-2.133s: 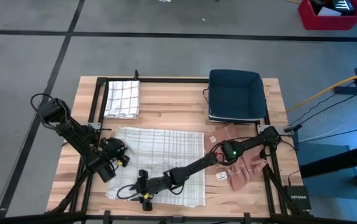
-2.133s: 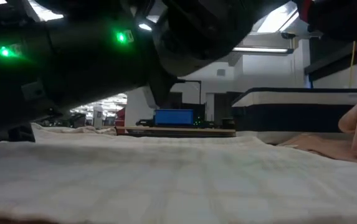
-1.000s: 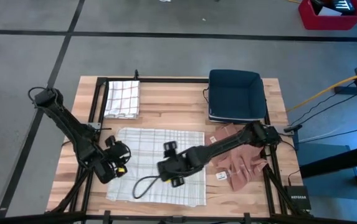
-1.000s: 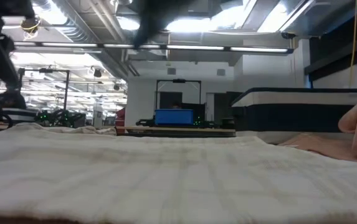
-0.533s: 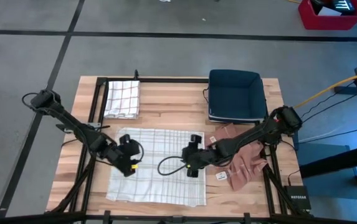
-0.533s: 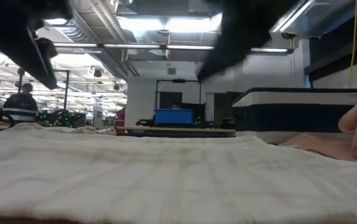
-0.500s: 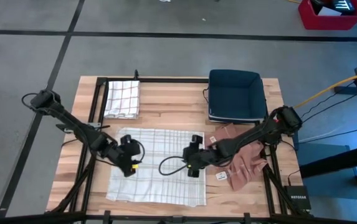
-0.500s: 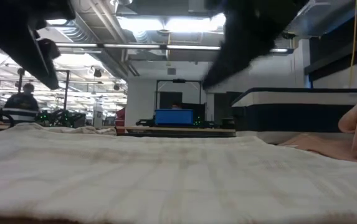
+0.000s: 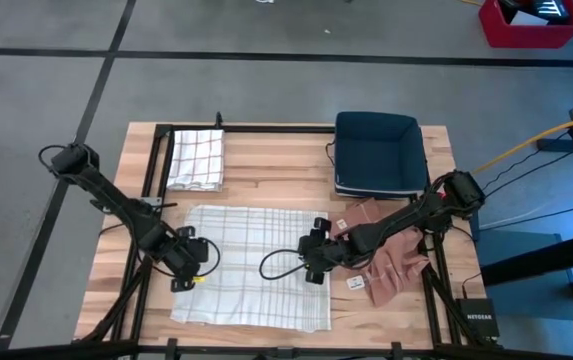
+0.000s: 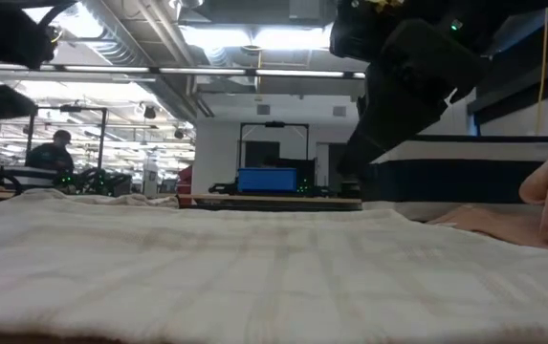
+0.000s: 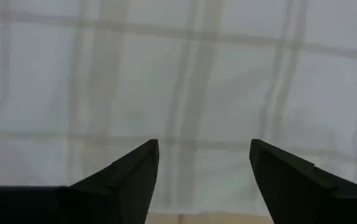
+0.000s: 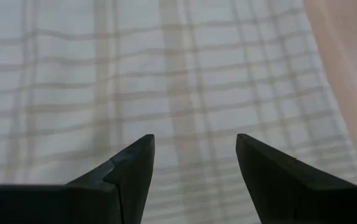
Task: Fold towel
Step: Fold the white towel on the table
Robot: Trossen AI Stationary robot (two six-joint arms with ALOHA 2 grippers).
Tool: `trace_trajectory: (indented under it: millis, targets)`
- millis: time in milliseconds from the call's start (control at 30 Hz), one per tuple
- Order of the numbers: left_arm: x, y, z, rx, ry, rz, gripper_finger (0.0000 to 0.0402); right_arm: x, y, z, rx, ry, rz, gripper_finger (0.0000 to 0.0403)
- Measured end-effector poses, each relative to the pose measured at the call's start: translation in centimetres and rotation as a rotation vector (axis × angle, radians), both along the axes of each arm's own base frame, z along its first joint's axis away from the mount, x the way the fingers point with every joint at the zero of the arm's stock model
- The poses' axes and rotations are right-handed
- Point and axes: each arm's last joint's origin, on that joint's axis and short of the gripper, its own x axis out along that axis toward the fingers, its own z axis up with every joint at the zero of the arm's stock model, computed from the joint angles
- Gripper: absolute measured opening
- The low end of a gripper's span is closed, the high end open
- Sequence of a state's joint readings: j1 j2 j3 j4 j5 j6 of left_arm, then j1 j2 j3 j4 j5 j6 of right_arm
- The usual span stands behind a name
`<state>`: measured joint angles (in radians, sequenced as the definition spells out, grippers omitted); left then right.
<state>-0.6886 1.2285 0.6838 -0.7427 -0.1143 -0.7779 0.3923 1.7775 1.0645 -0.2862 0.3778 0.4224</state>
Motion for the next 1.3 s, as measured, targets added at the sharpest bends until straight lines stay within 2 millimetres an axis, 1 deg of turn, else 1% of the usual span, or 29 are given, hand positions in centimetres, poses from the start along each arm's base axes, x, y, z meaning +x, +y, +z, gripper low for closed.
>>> trace_trajectory:
  millis: [133,300,500,667,900,1067,1133,1200,1300]
  targets:
    - [-0.6,-0.3,-1.4,-0.015,-0.022,-0.023,0.0243,0.0,0.0,0.0,-0.004,0.001,0.006,0.023]
    - [-1.4,0.4,-2.6,0.028,0.024,0.036,0.0243,0.0,0.0,0.0,-0.007,0.003,0.005,0.023]
    - [-1.5,0.7,-3.4,0.037,-0.006,0.053,0.0243,0.0,0.0,0.0,-0.002,0.005,0.012,0.023]
    - [-1.5,0.6,-4.4,-0.005,-0.046,0.061,0.0243,0.0,0.0,0.0,-0.005,0.006,0.011,0.023]
    - [-2.1,1.2,-5.4,0.008,-0.033,0.067,0.0243,-0.1,0.0,-0.1,-0.006,0.012,0.01,0.023]
    - [-2.3,1.3,-5.7,0.009,-0.028,0.08,0.0243,-1.0,-0.1,-0.5,0.047,0.15,0.053,0.023]
    - [-2.3,1.2,-5.7,0.008,-0.03,0.078,0.0243,-1.2,0.0,-0.6,0.105,0.185,0.075,0.023]
    - [-2.3,1.2,-5.7,0.006,-0.035,0.08,0.0243,-1.3,0.3,-0.9,0.173,0.205,0.112,0.023]
    - [-2.3,1.3,-5.7,0.008,-0.042,0.101,0.0243,-1.1,0.4,-0.9,0.204,0.197,0.129,0.023]
